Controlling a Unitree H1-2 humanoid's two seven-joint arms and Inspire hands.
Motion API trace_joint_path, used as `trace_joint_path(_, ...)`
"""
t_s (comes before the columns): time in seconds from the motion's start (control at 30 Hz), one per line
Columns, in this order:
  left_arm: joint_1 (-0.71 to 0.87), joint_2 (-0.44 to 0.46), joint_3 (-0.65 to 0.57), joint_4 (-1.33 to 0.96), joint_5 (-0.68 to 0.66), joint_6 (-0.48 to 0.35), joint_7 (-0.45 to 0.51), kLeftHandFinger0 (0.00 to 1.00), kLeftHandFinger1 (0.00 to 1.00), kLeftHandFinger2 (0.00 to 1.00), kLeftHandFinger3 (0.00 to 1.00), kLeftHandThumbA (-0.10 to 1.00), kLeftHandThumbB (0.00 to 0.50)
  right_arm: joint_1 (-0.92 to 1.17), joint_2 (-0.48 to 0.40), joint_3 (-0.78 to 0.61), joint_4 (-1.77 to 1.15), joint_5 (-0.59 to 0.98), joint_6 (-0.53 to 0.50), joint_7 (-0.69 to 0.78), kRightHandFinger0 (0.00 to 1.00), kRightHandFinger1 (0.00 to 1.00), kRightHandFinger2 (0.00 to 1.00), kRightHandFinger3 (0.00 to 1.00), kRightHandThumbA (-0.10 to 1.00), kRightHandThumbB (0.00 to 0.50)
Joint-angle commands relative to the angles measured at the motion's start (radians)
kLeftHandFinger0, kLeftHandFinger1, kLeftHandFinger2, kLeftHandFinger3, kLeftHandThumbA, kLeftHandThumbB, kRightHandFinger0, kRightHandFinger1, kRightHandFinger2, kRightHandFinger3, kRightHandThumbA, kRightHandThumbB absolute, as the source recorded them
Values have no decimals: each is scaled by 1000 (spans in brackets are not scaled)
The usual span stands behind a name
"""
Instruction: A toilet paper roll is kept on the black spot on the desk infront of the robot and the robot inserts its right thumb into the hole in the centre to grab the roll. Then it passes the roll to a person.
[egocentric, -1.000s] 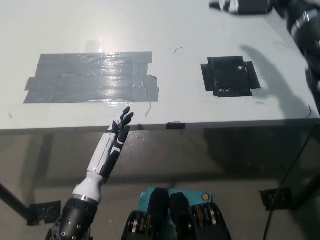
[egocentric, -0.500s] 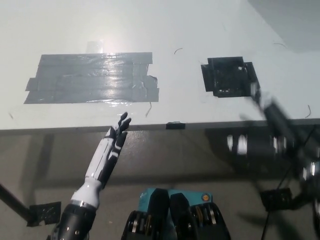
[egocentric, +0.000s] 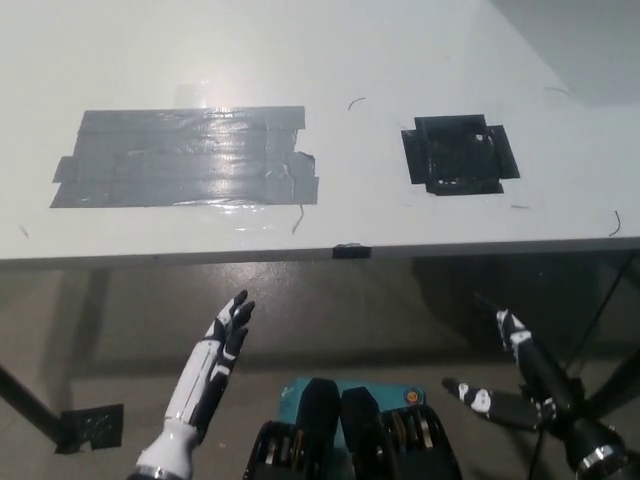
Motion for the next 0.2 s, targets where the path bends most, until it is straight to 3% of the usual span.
trace_joint_path(0.0, 9, -1, 3, -50, 11, -31, 20, 1000, 1000, 1000, 1000, 1000, 148, -2, 12, 6, 18, 4, -110, 11, 1000, 1000, 1000, 1000, 734, 279)
trace_joint_path(0.17, 12, -1, 4, -64, 7, -19, 16, 1000, 1000, 1000, 1000, 1000, 133, -7, 16, 7, 35, 1, -112, 16, 1000, 1000, 1000, 1000, 754, 291)
